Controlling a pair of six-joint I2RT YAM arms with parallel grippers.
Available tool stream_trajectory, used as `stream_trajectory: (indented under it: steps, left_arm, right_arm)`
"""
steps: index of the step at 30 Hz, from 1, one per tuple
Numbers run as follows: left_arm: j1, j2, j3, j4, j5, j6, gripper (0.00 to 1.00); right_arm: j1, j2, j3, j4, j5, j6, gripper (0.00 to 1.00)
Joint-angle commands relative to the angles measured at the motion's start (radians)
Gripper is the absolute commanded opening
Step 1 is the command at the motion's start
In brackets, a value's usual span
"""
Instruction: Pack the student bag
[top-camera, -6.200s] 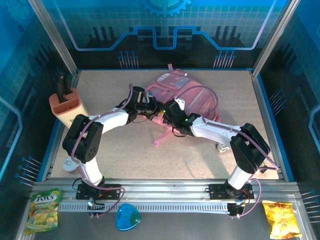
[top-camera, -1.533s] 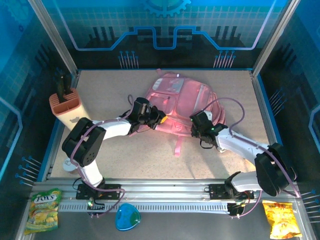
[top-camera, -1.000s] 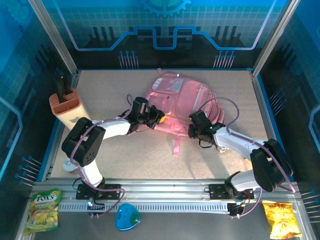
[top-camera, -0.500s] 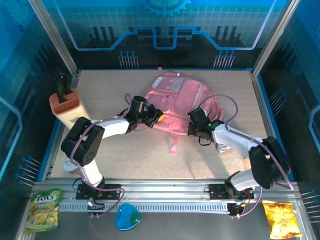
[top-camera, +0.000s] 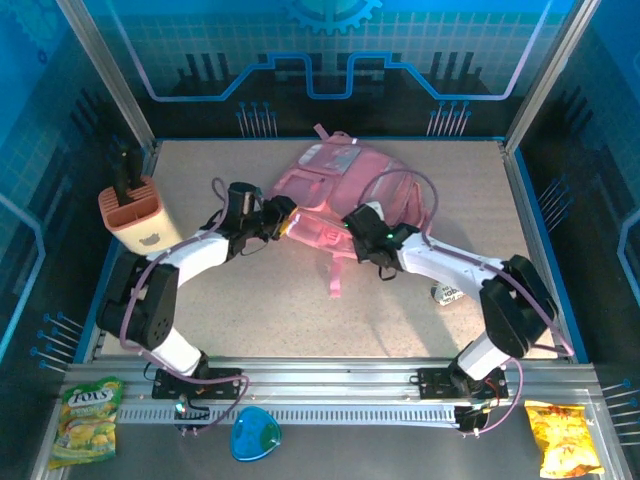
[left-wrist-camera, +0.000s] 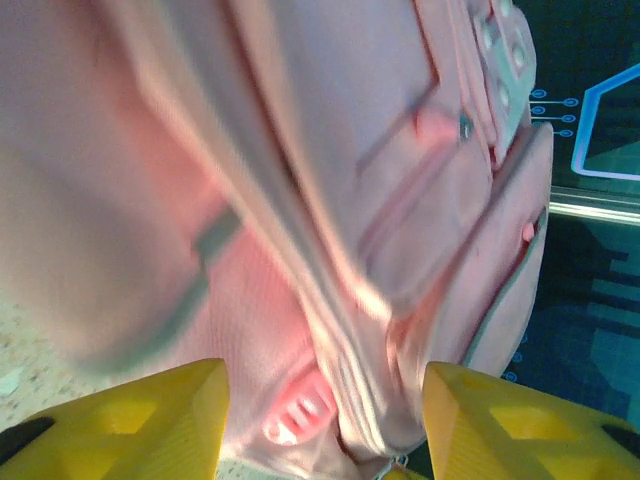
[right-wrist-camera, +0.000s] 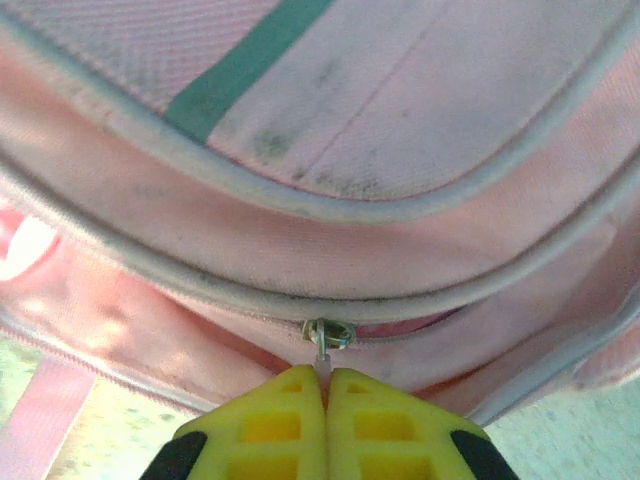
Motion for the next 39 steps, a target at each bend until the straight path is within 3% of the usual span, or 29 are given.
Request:
stream_trajectory:
  steps: [1, 11, 25, 27, 37, 39]
  left_arm:
    - [0.000, -0.058, -0.047, -0.035, 0.029, 0.029, 0.55]
    - [-0.014, -0.027, -0.120, 0.153, 0.130, -0.107, 0.55]
    - [-0.057, 0.110, -0.038, 0.238, 0.113, -0.157, 0.41]
    - [-0.058, 0.117, -0.029, 0.238, 0.107, -0.155, 0.38]
    - [-0.050, 0.140, -0.003, 0.188, 0.088, -0.119, 0.01]
    - [-0.042, 0.134, -0.005, 0.176, 0.090, -0.109, 0.00]
  right_arm:
    - [0.060, 0.052, 0.111, 0.097, -0.037, -0.070, 0.00]
    - [0.127, 0.136, 0.203, 0.186, -0.271, -0.047, 0.00]
    - [0.131, 0.131, 0.174, 0.205, -0.312, -0.015, 0.00]
    - [0.131, 0.130, 0.162, 0.202, -0.300, -0.016, 0.00]
    - [0.107, 0.103, 0.078, 0.123, -0.149, -0.007, 0.00]
    - [0.087, 0.081, 0.041, 0.106, -0.107, -0.007, 0.00]
